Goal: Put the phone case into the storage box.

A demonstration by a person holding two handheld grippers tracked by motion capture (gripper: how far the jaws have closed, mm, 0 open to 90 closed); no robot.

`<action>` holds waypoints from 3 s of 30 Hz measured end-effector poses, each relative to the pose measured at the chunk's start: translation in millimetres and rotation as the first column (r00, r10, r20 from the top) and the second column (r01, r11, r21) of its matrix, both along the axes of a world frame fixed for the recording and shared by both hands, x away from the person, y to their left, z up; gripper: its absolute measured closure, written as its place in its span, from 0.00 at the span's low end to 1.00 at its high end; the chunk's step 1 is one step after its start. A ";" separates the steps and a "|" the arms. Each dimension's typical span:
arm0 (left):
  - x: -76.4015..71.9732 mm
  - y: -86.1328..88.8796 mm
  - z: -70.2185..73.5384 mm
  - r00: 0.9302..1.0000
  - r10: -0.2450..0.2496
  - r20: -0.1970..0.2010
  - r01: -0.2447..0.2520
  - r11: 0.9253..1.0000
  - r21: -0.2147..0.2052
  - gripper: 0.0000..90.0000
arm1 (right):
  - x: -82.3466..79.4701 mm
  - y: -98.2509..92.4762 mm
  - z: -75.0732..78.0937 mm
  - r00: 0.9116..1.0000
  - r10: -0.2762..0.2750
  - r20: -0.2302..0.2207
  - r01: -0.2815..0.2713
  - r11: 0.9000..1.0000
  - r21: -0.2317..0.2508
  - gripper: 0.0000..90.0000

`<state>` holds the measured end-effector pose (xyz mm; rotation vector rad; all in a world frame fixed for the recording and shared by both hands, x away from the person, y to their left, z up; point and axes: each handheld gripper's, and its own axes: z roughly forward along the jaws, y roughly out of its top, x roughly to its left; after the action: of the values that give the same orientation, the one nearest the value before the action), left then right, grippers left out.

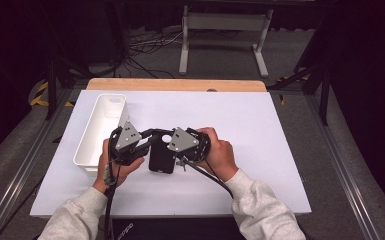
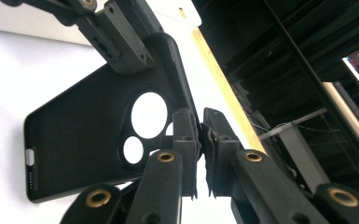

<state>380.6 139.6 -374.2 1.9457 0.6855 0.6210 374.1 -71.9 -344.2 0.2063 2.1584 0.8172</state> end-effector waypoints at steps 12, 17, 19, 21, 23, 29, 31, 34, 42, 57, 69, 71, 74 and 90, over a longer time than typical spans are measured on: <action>-1.0 1.3 1.5 0.999 0.030 0.018 -0.030 0.999 -0.026 0.75 | -1.2 4.2 1.1 1.000 0.007 0.013 -0.007 1.000 -0.018 0.94; -2.4 1.3 2.9 1.000 0.014 0.020 -0.013 0.999 -0.031 0.80 | -3.2 6.1 1.5 1.000 0.004 0.017 -0.003 1.000 -0.026 0.94; -3.5 0.0 5.3 0.999 0.025 0.037 -0.024 0.999 -0.030 0.84 | -3.3 7.0 3.2 1.000 0.008 0.027 -0.007 0.999 -0.035 0.94; -1.6 0.2 9.3 0.999 0.025 0.033 -0.023 0.998 -0.053 0.85 | -3.9 7.1 5.6 0.999 0.001 0.039 0.000 1.000 -0.029 0.94; -1.3 0.1 11.9 0.999 0.026 0.040 -0.024 0.998 -0.064 0.87 | -4.2 5.9 8.2 0.999 -0.002 0.043 0.003 1.000 -0.027 0.94; -2.1 -0.5 13.5 0.999 0.027 0.041 -0.024 0.997 -0.073 0.89 | -3.4 2.4 9.6 0.999 -0.007 0.042 0.007 1.000 0.000 0.93; -2.2 0.0 13.4 0.999 0.028 0.041 -0.025 0.997 -0.076 0.89 | -4.3 2.7 8.7 0.999 -0.009 0.040 0.009 1.000 0.009 0.93; -3.4 2.3 14.3 0.998 0.027 0.049 -0.022 0.996 -0.089 0.90 | -5.4 3.6 8.9 0.999 -0.008 0.046 0.008 1.000 0.012 0.93; -6.1 6.0 14.6 0.998 0.015 0.061 -0.009 0.994 -0.107 0.92 | -4.2 1.5 10.1 1.000 -0.003 0.031 0.001 0.998 0.061 0.90; -5.9 14.3 15.4 0.996 0.047 0.070 -0.036 0.988 -0.153 0.93 | -3.9 -6.4 11.3 1.000 0.016 -0.012 -0.014 0.986 0.167 0.83; -4.7 20.1 16.3 0.996 0.058 0.068 -0.046 0.985 -0.165 0.93 | -0.3 -17.9 11.0 0.994 0.036 -0.099 -0.008 0.962 0.274 0.74; -4.6 21.5 16.9 0.995 0.063 0.076 -0.050 0.985 -0.163 0.93 | -1.0 -20.7 11.4 0.994 0.034 -0.099 -0.005 0.960 0.281 0.71; -4.7 24.3 18.3 0.995 0.067 0.077 -0.053 0.983 -0.175 0.93 | -2.1 -24.9 11.9 0.994 0.035 -0.108 -0.001 0.956 0.293 0.66; -7.1 36.6 25.1 0.993 0.076 0.093 -0.055 0.976 -0.209 0.93 | -8.1 -56.9 6.4 0.991 0.042 -0.124 0.009 0.923 0.385 0.41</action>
<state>373.5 176.2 -349.1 1.6942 0.7242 0.6573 366.0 -128.8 -337.8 0.4540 2.1007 1.2677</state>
